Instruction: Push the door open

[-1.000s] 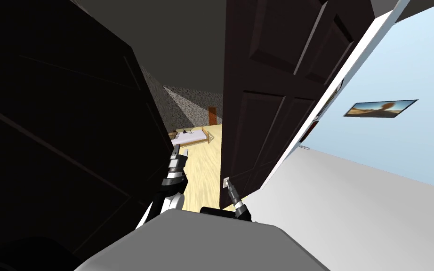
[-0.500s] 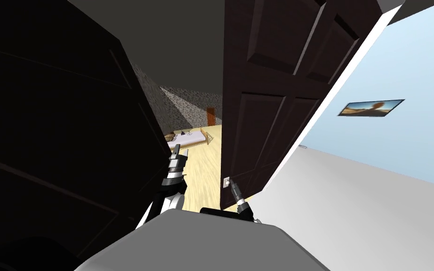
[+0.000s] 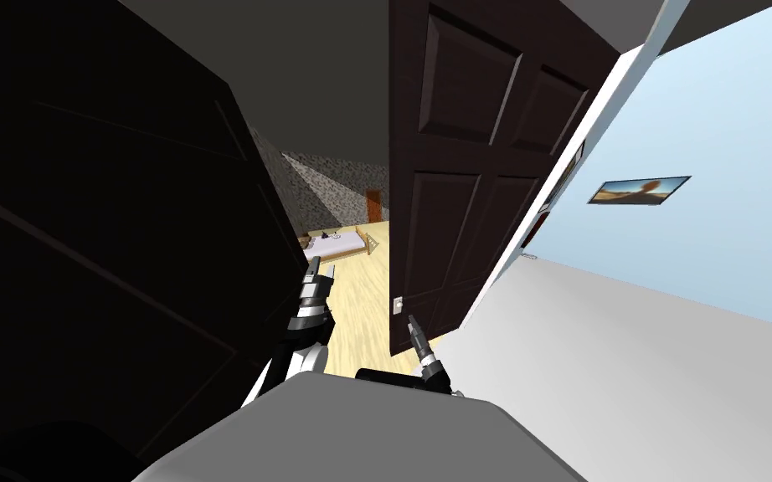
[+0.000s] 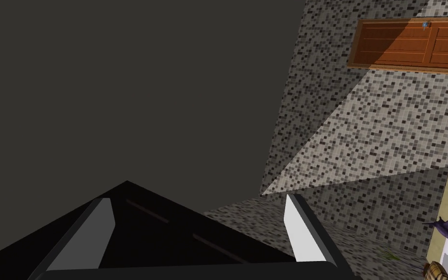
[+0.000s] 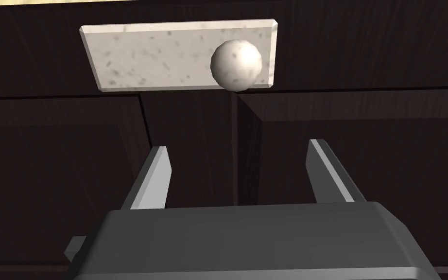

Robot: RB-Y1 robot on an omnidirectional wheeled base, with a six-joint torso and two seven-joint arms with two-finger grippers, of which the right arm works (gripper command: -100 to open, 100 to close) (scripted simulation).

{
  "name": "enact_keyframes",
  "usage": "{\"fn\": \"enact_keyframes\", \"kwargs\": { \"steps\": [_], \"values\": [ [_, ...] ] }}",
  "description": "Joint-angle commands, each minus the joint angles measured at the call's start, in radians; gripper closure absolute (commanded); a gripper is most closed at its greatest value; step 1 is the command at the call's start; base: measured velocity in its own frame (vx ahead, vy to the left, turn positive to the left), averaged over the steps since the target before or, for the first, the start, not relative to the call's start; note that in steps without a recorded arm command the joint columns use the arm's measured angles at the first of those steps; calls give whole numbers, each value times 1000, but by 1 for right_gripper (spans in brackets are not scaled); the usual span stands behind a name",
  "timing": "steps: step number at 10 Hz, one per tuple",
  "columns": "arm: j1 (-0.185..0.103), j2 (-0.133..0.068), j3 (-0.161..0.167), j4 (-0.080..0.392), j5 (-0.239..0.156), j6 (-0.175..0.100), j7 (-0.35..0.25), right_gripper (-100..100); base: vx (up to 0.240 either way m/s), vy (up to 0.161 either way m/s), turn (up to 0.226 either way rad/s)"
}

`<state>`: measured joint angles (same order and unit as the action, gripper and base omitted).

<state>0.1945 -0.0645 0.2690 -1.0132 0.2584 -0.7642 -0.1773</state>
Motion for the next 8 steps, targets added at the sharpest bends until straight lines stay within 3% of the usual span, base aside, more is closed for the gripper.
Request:
{"fn": "enact_keyframes", "kwargs": {
  "steps": [1, 4, 8],
  "values": [
    [5, 4, 4, -10, 0, 5, -6, -100, -239, -25, -24],
    [14, 9, 9, -25, 1, 11, -12, -100, -165, -41, -19],
    [0, 7, -1, -5, -5, 2, -2, -100, 168, 66, 22]
  ]
}}
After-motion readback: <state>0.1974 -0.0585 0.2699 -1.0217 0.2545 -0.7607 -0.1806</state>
